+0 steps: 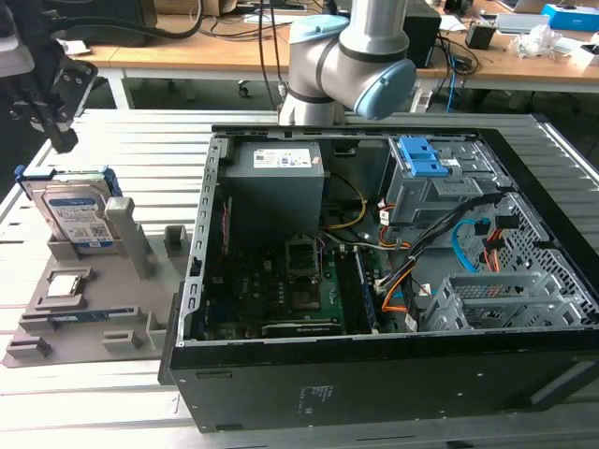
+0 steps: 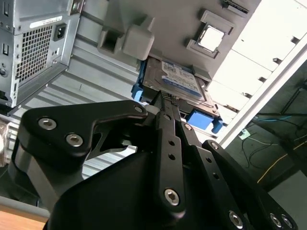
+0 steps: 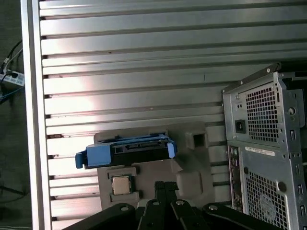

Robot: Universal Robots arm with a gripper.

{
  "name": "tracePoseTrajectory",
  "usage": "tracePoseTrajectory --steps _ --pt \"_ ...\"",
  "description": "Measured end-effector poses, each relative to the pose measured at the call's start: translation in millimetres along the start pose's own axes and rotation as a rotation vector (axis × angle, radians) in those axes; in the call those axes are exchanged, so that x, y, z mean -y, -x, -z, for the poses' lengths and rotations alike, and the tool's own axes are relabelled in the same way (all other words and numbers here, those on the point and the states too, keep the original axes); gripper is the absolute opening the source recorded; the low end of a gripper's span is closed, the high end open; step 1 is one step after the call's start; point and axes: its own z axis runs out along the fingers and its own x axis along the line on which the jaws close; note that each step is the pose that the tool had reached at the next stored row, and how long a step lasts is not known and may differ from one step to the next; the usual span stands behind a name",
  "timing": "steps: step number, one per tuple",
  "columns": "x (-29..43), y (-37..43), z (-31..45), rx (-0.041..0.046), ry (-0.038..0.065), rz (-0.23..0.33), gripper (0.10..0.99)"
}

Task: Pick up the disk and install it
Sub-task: 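Reach for the disk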

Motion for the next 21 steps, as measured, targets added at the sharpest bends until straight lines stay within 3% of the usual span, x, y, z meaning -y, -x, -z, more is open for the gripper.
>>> tracePoseTrajectory --steps 9,21 --pt "1.9 -24.2 0.5 0.0 0.0 0.0 0.106" --pt "4.7 -62.3 1.4 0.0 0.0 0.0 0.106"
